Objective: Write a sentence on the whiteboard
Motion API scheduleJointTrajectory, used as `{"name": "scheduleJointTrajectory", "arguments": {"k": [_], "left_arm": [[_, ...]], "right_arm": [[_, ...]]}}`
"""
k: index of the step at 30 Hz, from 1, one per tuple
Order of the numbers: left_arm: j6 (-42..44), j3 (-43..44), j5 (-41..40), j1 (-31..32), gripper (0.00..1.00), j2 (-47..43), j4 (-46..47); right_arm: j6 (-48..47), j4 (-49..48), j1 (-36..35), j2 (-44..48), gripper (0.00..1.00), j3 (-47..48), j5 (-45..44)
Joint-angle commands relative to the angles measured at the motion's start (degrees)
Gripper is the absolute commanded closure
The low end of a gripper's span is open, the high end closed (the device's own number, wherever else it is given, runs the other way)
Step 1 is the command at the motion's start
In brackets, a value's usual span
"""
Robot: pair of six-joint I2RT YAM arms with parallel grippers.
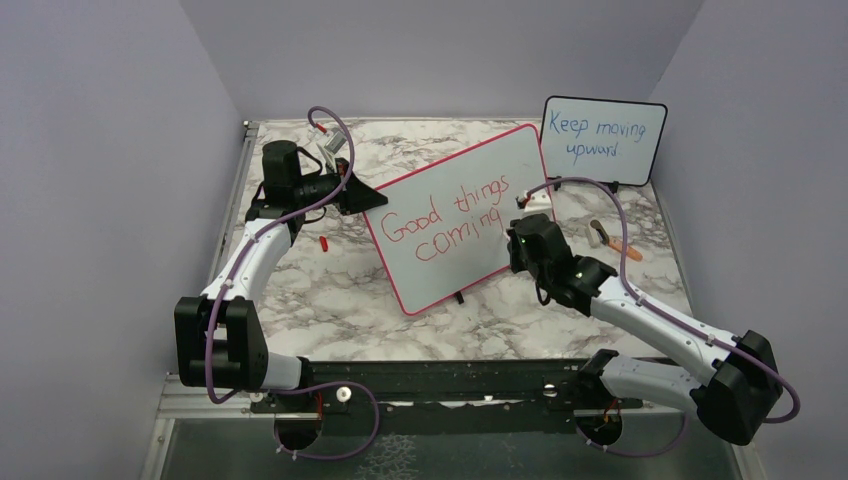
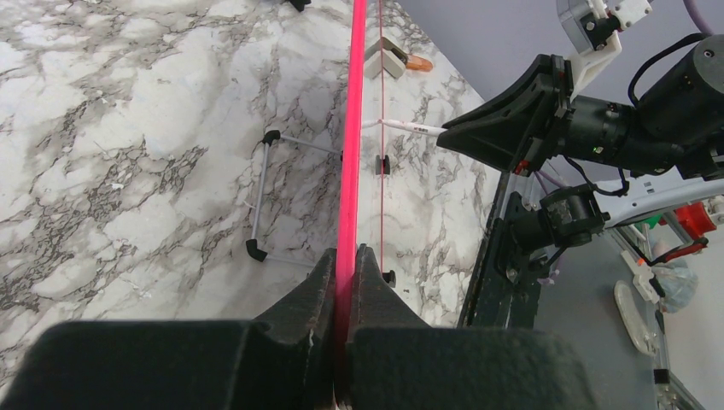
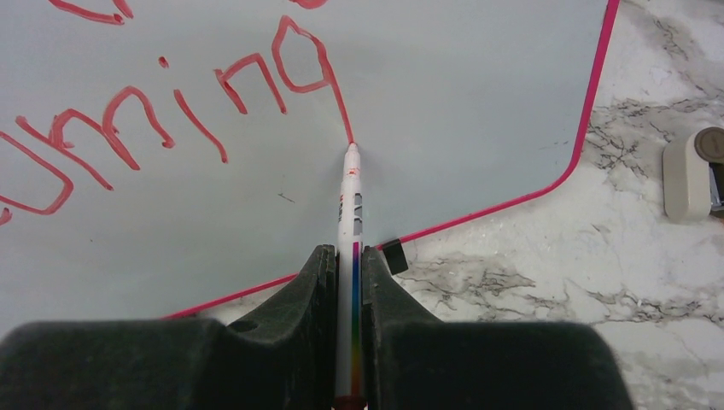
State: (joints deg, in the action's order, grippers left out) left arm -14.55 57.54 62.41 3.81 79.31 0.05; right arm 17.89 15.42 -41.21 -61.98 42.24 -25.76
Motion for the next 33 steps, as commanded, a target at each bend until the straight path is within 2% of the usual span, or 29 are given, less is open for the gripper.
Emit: {"name": "scheduleJointTrajectory", "arguments": {"k": [1, 13, 30, 33], "left_arm": [[5.1, -1.5, -6.6, 1.0, 1.00, 2.7, -5.2], [5.0, -1.5, -6.4, 1.0, 1.00, 2.7, -5.2], [5.0, -1.4, -6.5, 1.0, 1.00, 2.5, -5.2], [5.1, -1.5, -6.6, 1.0, 1.00, 2.5, -5.2]], "right_arm": [[1.0, 2.6, 0.2, -0.8, 0.99, -0.9, 5.2], [-0.1, 0.1, 0.3, -1.6, 0.99, 0.5, 11.5], [-0.1, -3.4, 0.2, 1.6, 0.99, 1.6, 11.8], [-0.1, -2.9, 0.2, 2.8, 0.99, 1.4, 9.6]]}}
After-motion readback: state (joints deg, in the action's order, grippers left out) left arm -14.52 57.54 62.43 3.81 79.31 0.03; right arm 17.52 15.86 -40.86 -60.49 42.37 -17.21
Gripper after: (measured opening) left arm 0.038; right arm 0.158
